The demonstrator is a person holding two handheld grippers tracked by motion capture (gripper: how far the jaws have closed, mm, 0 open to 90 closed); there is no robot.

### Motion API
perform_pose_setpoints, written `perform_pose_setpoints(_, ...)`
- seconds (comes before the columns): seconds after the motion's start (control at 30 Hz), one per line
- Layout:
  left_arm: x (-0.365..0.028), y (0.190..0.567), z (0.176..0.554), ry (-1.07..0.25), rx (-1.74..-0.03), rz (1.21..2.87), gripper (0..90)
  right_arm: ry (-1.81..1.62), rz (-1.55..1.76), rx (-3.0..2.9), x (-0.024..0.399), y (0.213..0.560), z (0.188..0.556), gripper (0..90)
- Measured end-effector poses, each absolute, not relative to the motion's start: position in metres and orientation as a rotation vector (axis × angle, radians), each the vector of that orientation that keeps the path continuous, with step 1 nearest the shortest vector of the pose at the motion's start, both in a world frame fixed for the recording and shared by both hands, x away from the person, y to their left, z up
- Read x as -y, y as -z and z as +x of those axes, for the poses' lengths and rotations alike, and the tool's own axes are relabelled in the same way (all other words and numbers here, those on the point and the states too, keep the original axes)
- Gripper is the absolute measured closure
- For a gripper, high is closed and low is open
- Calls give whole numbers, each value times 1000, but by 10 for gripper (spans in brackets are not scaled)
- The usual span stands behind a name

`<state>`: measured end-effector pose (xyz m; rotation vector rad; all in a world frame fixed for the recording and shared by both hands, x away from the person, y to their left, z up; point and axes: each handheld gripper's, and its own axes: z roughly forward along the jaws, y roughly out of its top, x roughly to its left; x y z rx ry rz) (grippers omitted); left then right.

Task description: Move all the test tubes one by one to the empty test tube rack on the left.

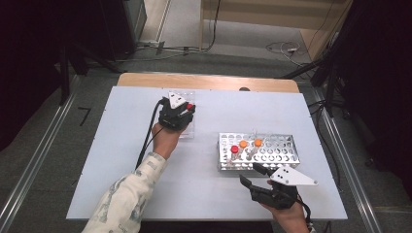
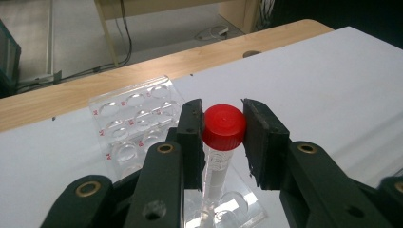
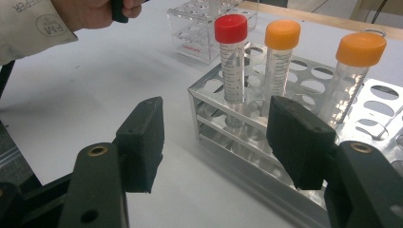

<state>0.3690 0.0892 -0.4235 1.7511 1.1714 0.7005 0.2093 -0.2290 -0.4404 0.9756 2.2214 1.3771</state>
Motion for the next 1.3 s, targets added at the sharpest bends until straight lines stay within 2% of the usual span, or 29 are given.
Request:
perform_pose_setpoints(0.5,-93,420,362,-670,-1152,1723,592,-1373,983,-2218,229,441,210,363)
perform_pose_setpoints(0.83,-97,410,345,-624,-1153,1678,418,-1366,994,-2209,229,442,211,367)
perform_pose_setpoints(1.0,-103,410,328,-587,-1151,1649,275,-1359,995,-2211,227,444,214,370)
perform_pose_setpoints(1.3,-112,419,306,-520,-1153,1673,133,-1338,1002,-2210,220,449,221,387)
